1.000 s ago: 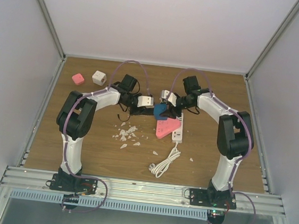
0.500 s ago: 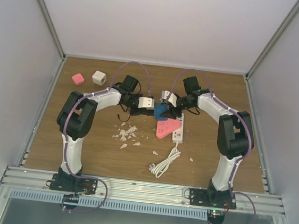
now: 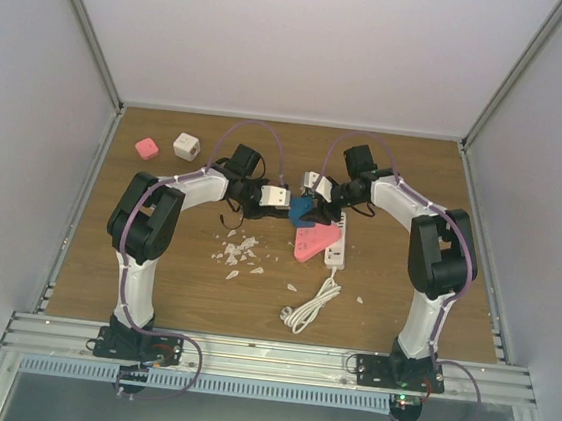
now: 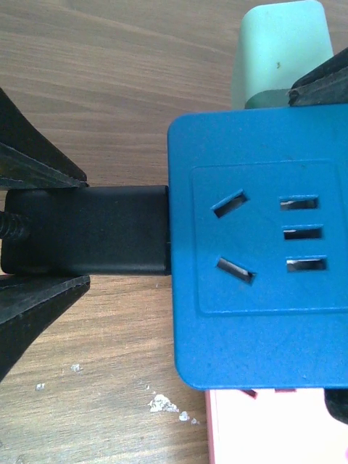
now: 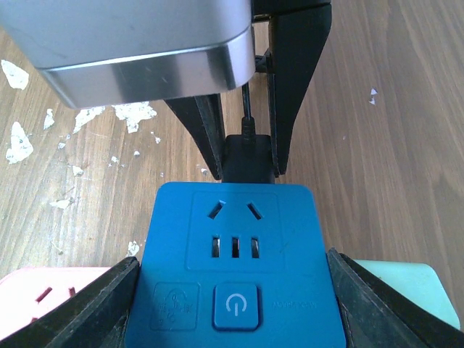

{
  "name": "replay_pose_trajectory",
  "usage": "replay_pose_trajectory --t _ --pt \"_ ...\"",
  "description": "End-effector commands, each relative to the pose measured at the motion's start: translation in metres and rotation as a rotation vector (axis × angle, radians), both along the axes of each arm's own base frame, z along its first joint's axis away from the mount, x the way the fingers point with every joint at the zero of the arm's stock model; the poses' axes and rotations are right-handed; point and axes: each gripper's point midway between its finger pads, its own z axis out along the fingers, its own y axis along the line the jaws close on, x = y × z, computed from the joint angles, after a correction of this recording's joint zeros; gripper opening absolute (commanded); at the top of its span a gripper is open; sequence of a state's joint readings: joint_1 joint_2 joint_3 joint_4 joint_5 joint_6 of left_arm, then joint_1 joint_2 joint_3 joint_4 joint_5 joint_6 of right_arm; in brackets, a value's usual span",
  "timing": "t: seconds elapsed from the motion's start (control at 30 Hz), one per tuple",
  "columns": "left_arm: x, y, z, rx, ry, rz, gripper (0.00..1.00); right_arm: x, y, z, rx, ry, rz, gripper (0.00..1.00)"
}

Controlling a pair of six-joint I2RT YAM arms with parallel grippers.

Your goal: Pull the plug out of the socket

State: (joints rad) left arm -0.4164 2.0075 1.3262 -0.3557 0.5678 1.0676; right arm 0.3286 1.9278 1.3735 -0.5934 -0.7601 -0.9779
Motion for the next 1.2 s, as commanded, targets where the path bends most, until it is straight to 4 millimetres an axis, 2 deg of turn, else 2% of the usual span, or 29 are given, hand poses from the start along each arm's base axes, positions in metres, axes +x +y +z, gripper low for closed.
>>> replay_pose_trajectory --t 0.0,0.37,0.77,1.03,1.17 --pt "0.014 0.053 -0.036 0.185 -0.009 0.108 0.21 -0.006 -0.009 0.004 0.018 0.033 0.000 0.30" --pt "0.020 0.079 -0.047 0.234 -0.003 0.147 0.21 -0.010 -0.010 0.003 0.015 0.037 0.001 0.30" --pt "0.026 0.098 -0.059 0.293 -0.012 0.173 0.20 -0.012 -0.011 0.001 0.009 0.039 -0.003 0.29" --pt "0.028 0.116 -0.064 0.318 -0.005 0.204 0.20 -0.012 -0.011 0.002 0.008 0.036 -0.001 0.29" --pt "0.030 0.121 -0.060 0.299 -0.001 0.217 0.20 -0.012 -0.012 0.002 0.011 0.035 0.001 0.30"
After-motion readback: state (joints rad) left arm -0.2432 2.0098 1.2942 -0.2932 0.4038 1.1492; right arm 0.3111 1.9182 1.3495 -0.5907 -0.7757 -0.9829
